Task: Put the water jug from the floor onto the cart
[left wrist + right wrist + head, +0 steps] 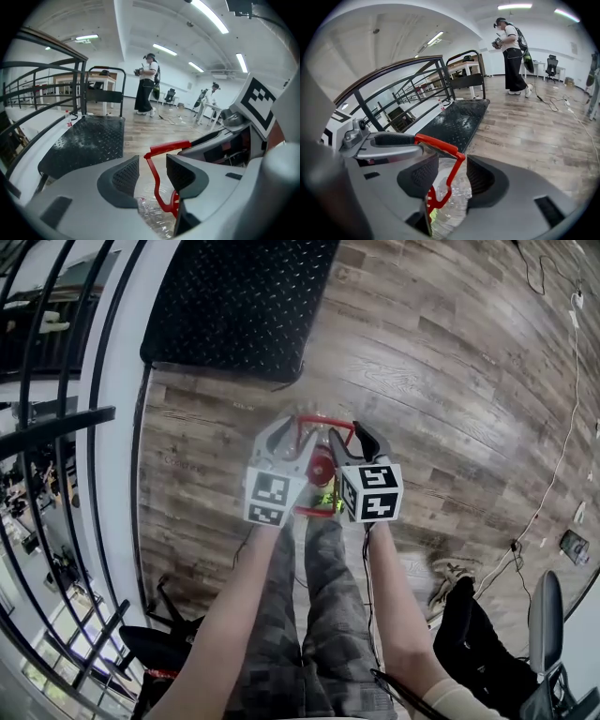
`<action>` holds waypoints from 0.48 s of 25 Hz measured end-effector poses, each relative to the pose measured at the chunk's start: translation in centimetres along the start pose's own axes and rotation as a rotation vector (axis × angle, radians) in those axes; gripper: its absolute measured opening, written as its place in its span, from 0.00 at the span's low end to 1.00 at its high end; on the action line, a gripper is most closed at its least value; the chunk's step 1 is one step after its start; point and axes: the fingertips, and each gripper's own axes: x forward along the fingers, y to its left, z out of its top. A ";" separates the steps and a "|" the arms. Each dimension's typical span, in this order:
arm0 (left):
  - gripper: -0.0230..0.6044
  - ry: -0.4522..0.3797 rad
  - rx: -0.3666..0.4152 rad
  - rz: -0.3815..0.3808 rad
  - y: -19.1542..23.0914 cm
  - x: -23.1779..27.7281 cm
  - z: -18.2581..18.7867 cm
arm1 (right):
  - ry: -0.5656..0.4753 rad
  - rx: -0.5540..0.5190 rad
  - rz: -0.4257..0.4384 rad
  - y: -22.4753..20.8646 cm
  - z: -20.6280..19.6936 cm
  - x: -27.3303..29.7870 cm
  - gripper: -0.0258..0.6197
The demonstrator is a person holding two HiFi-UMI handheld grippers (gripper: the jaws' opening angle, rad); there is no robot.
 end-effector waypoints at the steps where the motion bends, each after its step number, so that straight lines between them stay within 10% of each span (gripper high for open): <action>1: 0.29 0.006 -0.008 -0.003 0.3 0.4 -0.2 | 0.000 0.001 -0.001 0.0 -0.1 0.2 0.31; 12: 0.28 0.031 -0.029 -0.034 0.5 1.9 -0.6 | -0.029 -0.019 -0.005 0.3 0.6 0.6 0.19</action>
